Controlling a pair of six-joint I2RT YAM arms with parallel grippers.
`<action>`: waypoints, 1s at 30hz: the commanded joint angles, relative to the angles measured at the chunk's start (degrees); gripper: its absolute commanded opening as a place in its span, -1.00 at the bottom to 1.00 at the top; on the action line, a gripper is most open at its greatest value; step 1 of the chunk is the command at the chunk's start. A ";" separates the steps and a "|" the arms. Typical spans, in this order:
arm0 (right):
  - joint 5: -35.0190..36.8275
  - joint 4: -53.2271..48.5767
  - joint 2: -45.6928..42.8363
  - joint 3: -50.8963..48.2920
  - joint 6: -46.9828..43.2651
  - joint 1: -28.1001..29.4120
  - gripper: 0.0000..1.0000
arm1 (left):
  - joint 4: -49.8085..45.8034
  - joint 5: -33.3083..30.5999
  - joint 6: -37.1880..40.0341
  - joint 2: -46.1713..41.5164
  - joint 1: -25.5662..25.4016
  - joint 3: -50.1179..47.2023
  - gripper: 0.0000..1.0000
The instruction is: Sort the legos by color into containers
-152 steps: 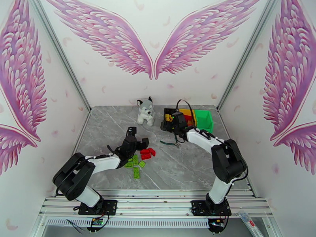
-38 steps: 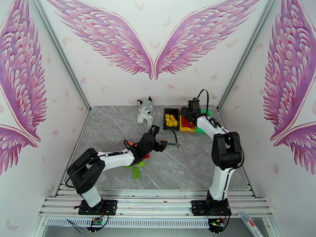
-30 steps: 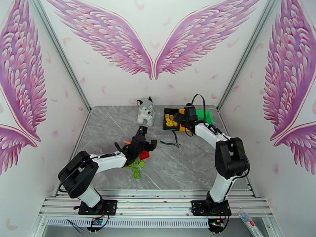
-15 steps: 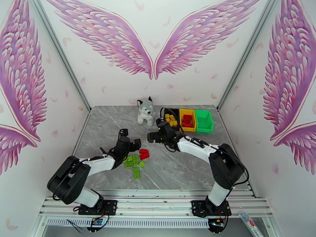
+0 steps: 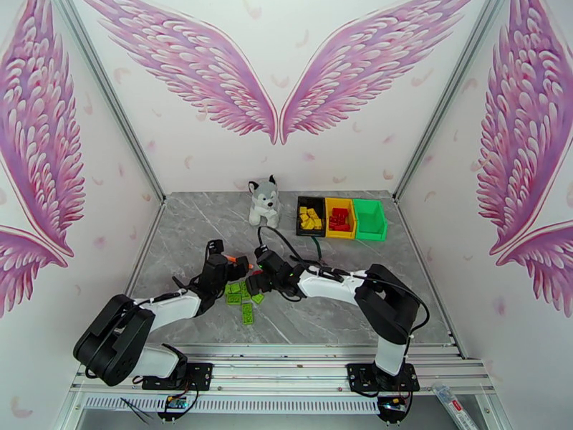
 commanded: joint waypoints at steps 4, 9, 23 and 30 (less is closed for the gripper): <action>2.59 -2.45 3.11 2.61 1.92 0.67 0.94 | 1.03 -0.52 -1.03 -3.01 0.03 -2.43 0.98; 3.65 -2.34 4.73 3.53 2.34 0.68 0.79 | 0.94 -0.66 -1.07 -3.56 0.03 -2.87 0.97; 6.80 -3.24 7.84 7.11 2.34 0.58 0.58 | 1.03 -0.70 -1.02 -3.56 0.03 -2.98 0.97; 7.59 -3.02 3.88 4.51 2.54 -0.28 0.33 | 1.41 0.79 -0.76 -2.39 -0.04 -1.71 0.97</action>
